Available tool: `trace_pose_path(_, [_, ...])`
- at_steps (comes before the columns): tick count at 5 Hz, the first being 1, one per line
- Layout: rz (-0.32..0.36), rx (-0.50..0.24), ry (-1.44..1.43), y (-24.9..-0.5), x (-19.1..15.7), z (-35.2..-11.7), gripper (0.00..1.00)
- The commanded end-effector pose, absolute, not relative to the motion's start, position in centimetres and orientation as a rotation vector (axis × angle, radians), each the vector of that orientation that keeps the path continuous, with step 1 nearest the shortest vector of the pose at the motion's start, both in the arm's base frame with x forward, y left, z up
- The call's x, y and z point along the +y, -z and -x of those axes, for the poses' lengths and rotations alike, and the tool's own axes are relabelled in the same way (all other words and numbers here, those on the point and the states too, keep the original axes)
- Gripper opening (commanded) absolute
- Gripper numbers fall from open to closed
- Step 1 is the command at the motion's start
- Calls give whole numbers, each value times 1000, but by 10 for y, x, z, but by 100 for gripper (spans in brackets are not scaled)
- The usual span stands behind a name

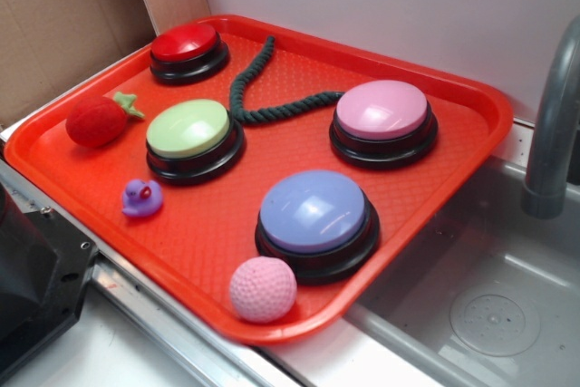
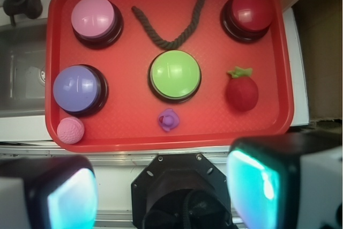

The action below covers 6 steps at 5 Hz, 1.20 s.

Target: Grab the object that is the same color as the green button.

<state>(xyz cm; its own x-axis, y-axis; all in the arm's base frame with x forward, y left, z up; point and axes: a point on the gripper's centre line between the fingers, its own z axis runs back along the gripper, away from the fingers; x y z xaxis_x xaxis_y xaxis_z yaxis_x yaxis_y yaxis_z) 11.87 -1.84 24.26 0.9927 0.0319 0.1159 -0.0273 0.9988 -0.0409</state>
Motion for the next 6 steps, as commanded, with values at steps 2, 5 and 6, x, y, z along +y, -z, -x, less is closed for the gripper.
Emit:
trace_pose_path(2, [71,-210,-160,-228,-15,-169,100])
trace_pose_path(5, [-133,-291,-434,-144,47,-258,100])
trace_pose_path(6, [-184,-269,-459,-109,68,-276,100])
